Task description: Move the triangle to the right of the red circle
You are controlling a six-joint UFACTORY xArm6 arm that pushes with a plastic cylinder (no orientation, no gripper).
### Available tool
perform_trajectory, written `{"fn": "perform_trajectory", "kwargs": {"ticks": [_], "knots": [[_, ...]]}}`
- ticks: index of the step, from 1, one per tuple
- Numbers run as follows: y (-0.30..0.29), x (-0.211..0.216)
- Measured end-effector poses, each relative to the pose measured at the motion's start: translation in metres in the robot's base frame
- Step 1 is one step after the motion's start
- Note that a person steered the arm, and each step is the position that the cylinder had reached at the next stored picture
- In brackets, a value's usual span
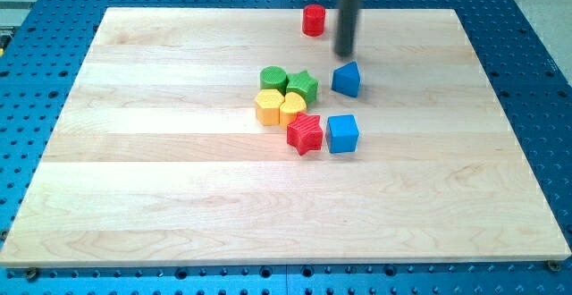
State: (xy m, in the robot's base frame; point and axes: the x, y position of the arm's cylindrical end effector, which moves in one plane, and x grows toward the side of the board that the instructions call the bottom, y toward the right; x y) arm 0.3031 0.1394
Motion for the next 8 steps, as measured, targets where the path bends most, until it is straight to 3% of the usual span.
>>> {"fn": "perform_trajectory", "kwargs": {"ticks": [1,2,3,4,6,8], "knots": [[0.031,0.062],[-0.057,0.073],[-0.119,0.071],[-0.121,0.084],[-0.140,0.032],[-0.141,0.052]]}}
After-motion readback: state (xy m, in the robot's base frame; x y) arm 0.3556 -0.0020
